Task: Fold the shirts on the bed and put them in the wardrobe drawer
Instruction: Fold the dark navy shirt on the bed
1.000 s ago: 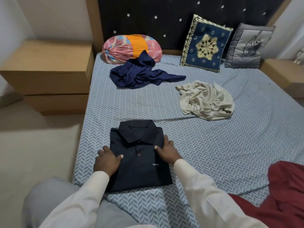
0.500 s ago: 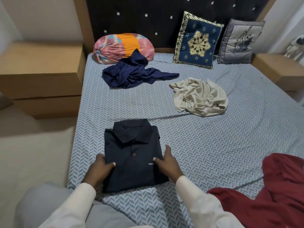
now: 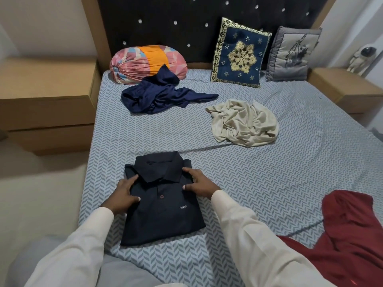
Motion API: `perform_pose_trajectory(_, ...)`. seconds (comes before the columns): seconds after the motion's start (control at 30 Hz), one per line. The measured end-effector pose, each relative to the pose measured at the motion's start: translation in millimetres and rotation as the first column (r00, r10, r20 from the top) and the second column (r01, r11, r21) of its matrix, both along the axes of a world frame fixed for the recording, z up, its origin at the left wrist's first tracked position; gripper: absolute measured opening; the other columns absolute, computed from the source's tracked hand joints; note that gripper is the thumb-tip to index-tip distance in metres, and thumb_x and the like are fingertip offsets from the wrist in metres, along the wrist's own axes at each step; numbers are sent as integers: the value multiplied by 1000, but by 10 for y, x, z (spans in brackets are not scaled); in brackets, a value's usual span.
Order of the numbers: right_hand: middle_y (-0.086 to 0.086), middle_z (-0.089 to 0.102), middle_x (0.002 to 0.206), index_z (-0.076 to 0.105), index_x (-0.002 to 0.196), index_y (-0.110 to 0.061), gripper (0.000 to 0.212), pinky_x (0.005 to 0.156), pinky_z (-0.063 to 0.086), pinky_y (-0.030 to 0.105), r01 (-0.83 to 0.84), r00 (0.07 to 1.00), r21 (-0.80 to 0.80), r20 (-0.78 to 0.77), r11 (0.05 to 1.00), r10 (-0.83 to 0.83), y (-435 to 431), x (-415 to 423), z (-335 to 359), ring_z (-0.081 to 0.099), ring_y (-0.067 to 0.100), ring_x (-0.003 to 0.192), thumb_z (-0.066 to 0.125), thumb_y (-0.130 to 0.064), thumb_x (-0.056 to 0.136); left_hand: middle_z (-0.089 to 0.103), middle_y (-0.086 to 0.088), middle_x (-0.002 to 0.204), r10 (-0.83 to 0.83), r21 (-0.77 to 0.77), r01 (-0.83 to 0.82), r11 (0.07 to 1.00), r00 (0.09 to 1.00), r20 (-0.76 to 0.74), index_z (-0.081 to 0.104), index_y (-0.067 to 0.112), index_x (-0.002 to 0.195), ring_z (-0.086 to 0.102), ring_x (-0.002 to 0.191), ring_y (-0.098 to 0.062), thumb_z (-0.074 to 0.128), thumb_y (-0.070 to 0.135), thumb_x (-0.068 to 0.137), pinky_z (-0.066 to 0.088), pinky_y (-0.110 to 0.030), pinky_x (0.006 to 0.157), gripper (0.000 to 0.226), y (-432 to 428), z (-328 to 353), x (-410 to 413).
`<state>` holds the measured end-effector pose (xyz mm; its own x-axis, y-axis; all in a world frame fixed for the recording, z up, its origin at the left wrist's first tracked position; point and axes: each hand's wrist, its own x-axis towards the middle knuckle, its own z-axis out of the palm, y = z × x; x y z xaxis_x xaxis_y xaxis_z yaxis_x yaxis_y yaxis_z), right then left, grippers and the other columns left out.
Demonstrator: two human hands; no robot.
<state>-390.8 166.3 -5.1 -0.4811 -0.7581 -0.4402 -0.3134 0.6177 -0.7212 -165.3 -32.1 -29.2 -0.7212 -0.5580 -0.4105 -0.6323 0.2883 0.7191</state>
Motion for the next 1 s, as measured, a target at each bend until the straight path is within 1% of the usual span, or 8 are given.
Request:
perform_pose_trajectory(0.13,3,19,154,21,156,-27,94,111,33,26,-131,988,69,-73,989,136,-67,52,66,33,22,140,76,-22,79,0,-10,161,-87,-96,85,992,996,-12,11,14,155,1,150,-24,71,-3,79,12,-23,116,98,114,-47,-70)
perform_pose_trajectory(0.2,3,12,157,14,157,-23,99,107,33,22,-176,975,125,-117,976,191,-85,72,73,31,23,141,76,-19,79,-7,-9,162,-108,-115,107,988,994,-1,5,17,155,-5,150,-23,73,-1,78,12,-24,116,104,143,-59,-32)
perform_pose_trajectory(0.37,8,17,155,16,156,-17,93,103,36,21,-154,976,129,-135,980,171,-116,129,118,34,25,139,70,-8,81,5,-6,161,-38,-67,38,997,999,-3,7,15,155,17,147,-22,70,-8,76,28,-18,105,104,186,76,78)
perform_pose_trajectory(0.5,11,23,153,19,156,-16,92,109,34,25,-130,977,123,-156,984,148,-102,177,101,33,26,141,71,-7,80,17,-13,155,-17,-59,17,998,1000,7,7,11,155,24,144,-26,69,-8,75,22,-13,102,104,228,130,186)
perform_pose_trajectory(0.63,9,24,151,18,156,-16,90,104,35,21,-122,975,96,-177,988,138,-117,246,203,34,24,139,68,-4,81,12,-11,158,-34,-70,28,997,995,-96,7,16,155,17,147,-23,74,6,78,15,-11,105,103,293,234,201)
perform_pose_trajectory(0.73,8,19,155,17,156,-18,91,99,37,18,-147,960,67,-229,987,159,-178,308,338,32,23,141,65,-1,81,15,-13,156,-41,-75,30,997,988,-149,4,17,155,16,146,-23,70,16,73,16,-17,111,105,294,351,203)
perform_pose_trajectory(0.83,5,14,158,14,157,-19,93,94,39,17,-174,953,43,-246,984,179,-321,453,533,28,21,143,66,-1,83,16,-8,154,-20,-86,4,996,983,-181,3,19,156,20,145,-24,66,2,78,19,-20,111,101,204,416,296)
perform_pose_trajectory(1.0,3,14,159,14,157,-17,92,71,39,-3,-241,921,10,-313,971,231,-913,914,713,25,19,144,67,2,84,4,-6,161,46,-130,-79,988,970,-238,5,23,156,10,150,-20,61,-4,78,23,-33,119,99,-250,481,790)
